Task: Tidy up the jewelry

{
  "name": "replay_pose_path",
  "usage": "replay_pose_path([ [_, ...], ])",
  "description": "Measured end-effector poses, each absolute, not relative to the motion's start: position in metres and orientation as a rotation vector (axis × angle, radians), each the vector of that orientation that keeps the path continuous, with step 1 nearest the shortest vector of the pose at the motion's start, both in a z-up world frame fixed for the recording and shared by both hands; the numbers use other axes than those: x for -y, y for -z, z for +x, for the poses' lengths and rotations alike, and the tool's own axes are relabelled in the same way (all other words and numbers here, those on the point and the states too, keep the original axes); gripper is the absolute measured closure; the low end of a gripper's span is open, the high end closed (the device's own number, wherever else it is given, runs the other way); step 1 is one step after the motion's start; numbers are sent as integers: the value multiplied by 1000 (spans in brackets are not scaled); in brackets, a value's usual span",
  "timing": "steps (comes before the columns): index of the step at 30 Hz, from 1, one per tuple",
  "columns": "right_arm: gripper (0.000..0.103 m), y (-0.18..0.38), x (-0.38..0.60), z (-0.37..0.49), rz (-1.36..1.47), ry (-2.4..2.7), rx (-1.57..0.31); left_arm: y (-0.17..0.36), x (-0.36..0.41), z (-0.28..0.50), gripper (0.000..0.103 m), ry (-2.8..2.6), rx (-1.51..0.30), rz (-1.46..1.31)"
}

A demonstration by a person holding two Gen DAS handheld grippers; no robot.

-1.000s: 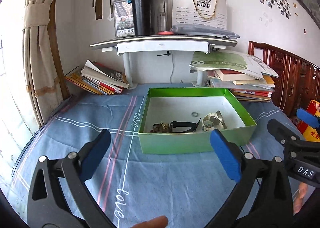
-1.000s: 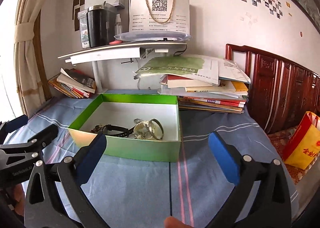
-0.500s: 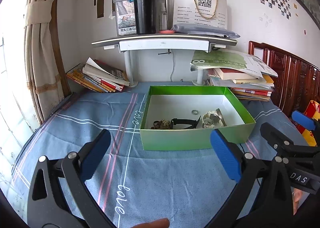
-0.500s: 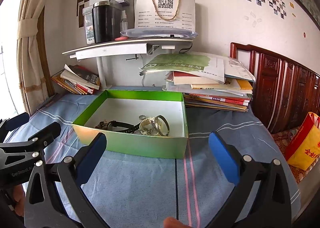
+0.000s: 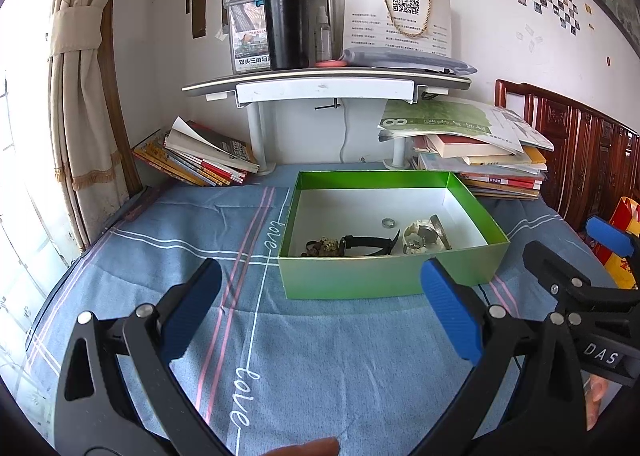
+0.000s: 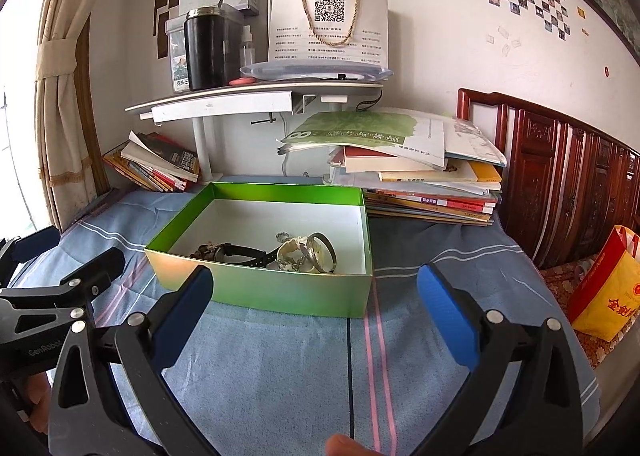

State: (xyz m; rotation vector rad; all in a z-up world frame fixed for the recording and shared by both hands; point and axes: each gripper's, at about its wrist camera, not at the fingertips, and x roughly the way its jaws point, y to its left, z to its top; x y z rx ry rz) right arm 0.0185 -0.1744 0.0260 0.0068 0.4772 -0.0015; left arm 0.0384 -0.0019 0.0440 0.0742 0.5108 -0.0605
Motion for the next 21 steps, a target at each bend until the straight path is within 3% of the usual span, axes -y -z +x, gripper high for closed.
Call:
replay_pose_path([
  [21,3,-25,175,17,6,5,-480,-39,2,40,4,64,-526,83],
])
